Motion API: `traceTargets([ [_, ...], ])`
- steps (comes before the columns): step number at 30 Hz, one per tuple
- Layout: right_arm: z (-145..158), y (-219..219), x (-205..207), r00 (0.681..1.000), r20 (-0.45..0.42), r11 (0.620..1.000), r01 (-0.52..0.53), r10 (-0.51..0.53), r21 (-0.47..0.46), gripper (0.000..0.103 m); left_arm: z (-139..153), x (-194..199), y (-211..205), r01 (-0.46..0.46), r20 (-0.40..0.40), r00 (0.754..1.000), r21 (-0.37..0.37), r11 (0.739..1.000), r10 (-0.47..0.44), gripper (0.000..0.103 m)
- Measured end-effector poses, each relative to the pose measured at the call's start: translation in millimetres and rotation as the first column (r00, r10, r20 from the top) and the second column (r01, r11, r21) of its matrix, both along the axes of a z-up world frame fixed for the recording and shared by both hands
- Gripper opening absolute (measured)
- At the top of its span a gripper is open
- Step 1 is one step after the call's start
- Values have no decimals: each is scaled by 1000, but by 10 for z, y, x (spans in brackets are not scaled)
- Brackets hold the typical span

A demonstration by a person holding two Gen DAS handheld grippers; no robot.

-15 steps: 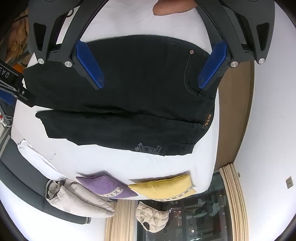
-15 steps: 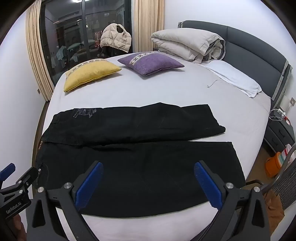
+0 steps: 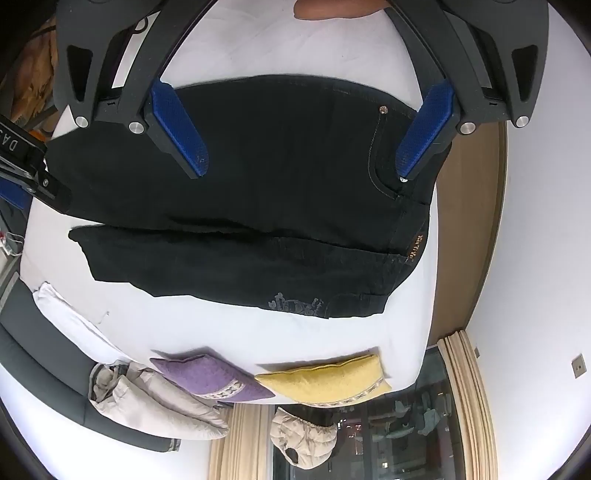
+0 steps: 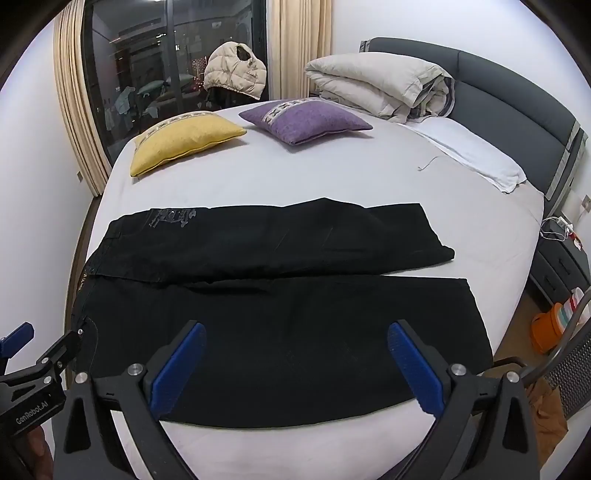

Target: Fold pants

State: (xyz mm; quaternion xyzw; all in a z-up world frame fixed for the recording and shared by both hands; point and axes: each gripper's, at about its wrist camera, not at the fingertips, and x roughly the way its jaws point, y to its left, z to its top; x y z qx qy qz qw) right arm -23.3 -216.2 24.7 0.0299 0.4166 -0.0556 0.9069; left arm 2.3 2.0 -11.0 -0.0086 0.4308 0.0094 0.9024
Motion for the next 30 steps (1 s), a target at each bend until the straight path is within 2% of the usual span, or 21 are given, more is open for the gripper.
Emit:
traceTargets([
  [30,-54,53,-35,1000,-8,1000,-9,9,14,101,-72,7,44,-19,-19,1000,-12,1000,19,103],
])
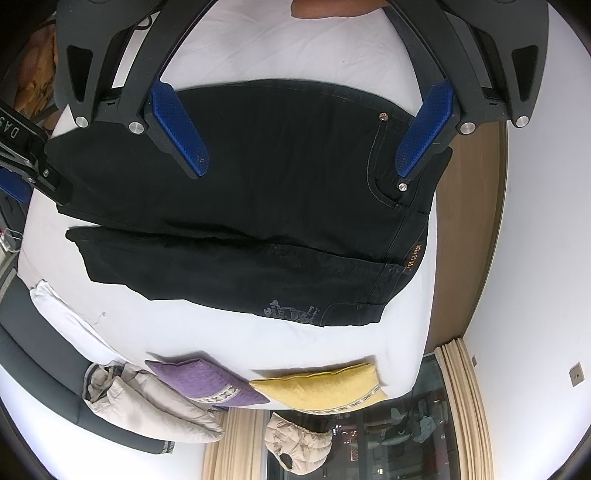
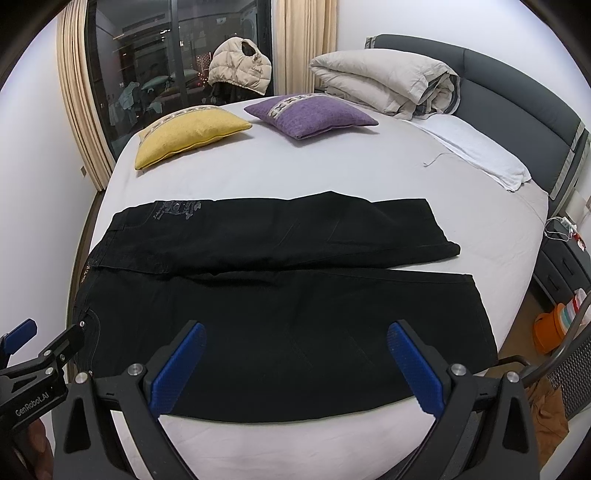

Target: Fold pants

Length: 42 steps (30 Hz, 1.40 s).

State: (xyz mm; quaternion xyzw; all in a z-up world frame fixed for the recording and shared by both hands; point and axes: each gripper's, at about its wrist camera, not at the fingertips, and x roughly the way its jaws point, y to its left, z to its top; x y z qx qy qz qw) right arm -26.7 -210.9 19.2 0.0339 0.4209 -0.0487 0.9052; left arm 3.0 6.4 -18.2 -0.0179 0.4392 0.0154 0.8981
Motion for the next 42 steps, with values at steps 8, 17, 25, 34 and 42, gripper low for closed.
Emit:
traceTargets([
  [8,-17,8,-2,1000,0,1000,-4,4,0,101,0,-2,-1,0,-3,1000,2,1000,0,103],
  [17,-18,11,-2,1000,-1,1000,-3,3,0,101,1,0,-2,0,-3,1000,2,1000,0,103],
  [25,-29,22,-10,1000,-2,1000,-5,5,1,101,2,3,-8,0,-4,1000,3,1000,0,103],
  [34,-50,39,-5,1000,-3,1000,-10,10,3,101,3,3,-11,-1,-5,1000,3,1000,1,103],
  [42,-55,55,-11,1000,-4,1000,-10,10,3,101,4,3,-13,0,-5,1000,2,1000,0,103],
])
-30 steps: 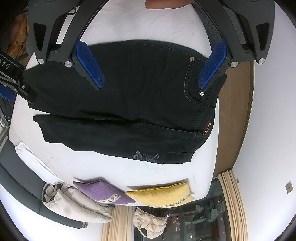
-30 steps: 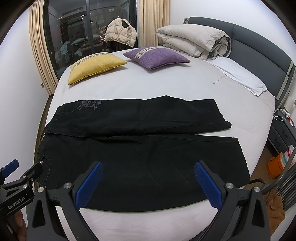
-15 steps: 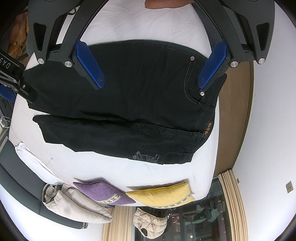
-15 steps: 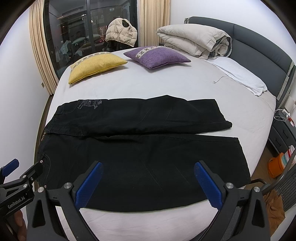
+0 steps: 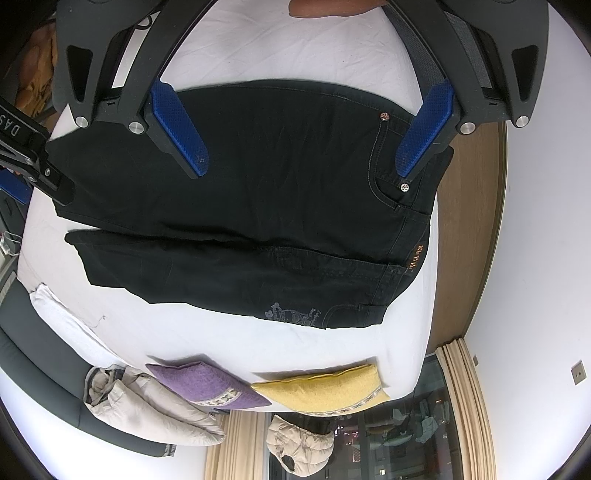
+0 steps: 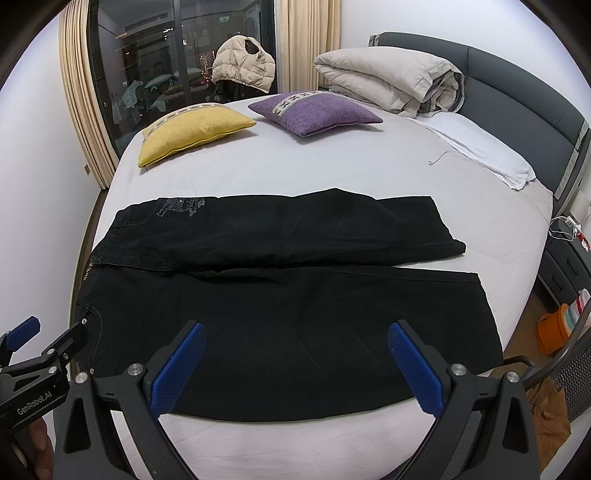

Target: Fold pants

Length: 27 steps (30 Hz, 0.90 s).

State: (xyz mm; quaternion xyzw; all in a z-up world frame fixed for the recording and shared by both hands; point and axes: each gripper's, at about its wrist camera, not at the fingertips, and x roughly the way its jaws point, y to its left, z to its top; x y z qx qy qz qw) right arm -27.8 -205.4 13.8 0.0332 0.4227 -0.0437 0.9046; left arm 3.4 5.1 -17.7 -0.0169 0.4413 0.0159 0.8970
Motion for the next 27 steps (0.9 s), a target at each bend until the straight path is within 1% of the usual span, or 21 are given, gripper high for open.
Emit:
traceTargets([
  [5,6,-18,7,1000,-1,1000,0,0,1,101,-1,-2,-1,0,-2,1000,0,1000,0,103],
  [11,-37,18,11,1000,-3,1000,-18,18,13,101,-77,26,14,7,-13,1000,-4,1000,-7,103],
  [13,-49,3,37,999,1,998,-44,44,36,101,-94,67,43,16,-14,1000,-13,1000,-16,103],
  [16,-47,-59,138,993,14,989,-119,118,91,101,-118,212,126,41,-7,999,-20,999,-41,103],
  [20,-40,-146,352,974,31,965,-225,222,138,101,-119,647,258,120,3,993,21,993,-120,103],
  [23,-18,-223,604,946,65,933,-324,318,154,101,-100,1116,391,193,39,980,69,979,-196,103],
  [25,-12,-248,832,919,79,907,-395,387,144,101,-164,1535,424,244,-16,969,157,957,-245,103],
  [26,-9,-267,923,907,84,896,-421,413,141,101,-211,1748,438,275,-52,961,184,944,-270,103],
  [27,-9,-276,1044,886,94,876,-463,453,137,101,-262,1992,462,314,-76,949,199,928,-305,103],
])
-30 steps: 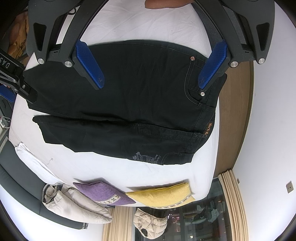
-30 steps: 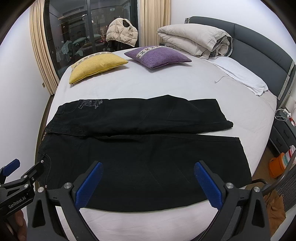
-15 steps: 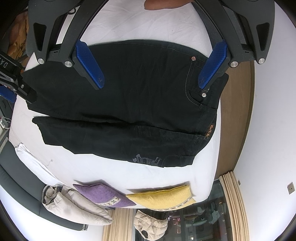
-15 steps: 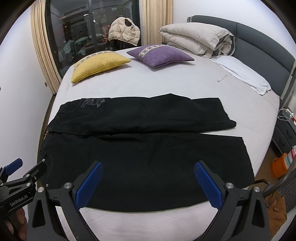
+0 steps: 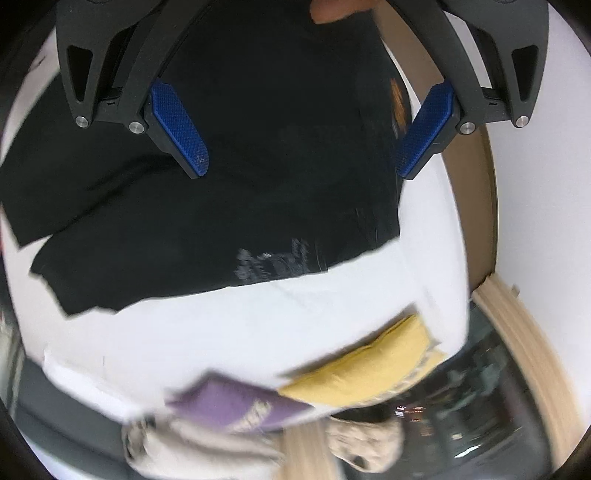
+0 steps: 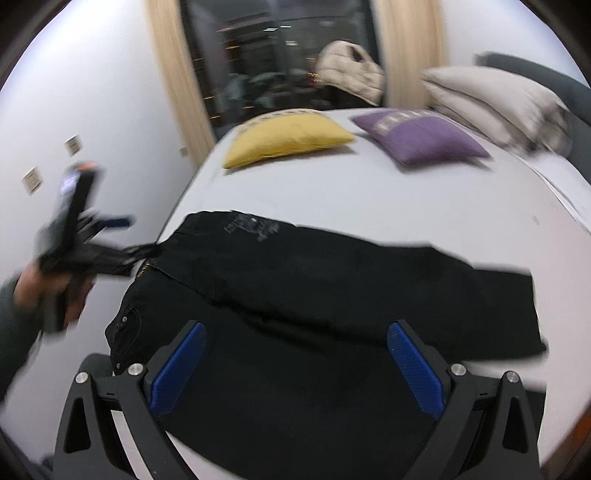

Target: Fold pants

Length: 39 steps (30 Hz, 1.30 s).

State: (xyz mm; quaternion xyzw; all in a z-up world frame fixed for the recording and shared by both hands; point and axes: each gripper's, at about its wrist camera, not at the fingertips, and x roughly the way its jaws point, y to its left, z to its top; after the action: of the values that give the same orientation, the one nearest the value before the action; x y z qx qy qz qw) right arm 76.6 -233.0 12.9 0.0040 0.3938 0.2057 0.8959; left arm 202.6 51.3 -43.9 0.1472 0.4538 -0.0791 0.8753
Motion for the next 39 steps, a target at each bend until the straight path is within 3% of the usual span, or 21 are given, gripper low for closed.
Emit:
traceTargets([
  [3,-48,-43,378,995,-4,995,-101,101,-16,100,-151,616,34,93,-49,995,70,993,-89,103],
  [9,-275,-193,1051,968,-52,970,-245,245,-3,88,-659,1656,157,246,-248,946,125,961,-210,103],
  [16,-574,-346,1475,950,-101,955,-291,294,50,83,-1022,2273,238,323,-381,882,64,944,-276,103],
  [19,-661,-328,1649,940,-121,948,-313,318,58,79,-1184,2374,239,349,-422,857,55,936,-295,98],
  [22,-696,-283,1795,933,-129,942,-331,335,53,78,-1280,2395,237,365,-441,841,34,931,-313,84],
  [25,-700,-231,1959,927,-136,937,-346,349,45,74,-1259,2333,205,393,-434,827,-4,919,-356,43],
  [26,-695,-188,2019,926,-136,936,-351,352,37,73,-1238,2292,174,403,-424,829,2,915,-364,29],
  [29,-715,9,2193,917,-136,926,-377,376,21,71,-1174,2154,118,424,-363,856,90,901,-367,9],
  [32,-764,230,2364,894,-164,907,-421,417,6,63,-986,2064,246,396,-296,882,40,917,-368,7],
  [39,-995,522,2677,860,-245,881,-471,447,-43,56,-792,1757,358,403,-203,897,7,915,-393,6],
])
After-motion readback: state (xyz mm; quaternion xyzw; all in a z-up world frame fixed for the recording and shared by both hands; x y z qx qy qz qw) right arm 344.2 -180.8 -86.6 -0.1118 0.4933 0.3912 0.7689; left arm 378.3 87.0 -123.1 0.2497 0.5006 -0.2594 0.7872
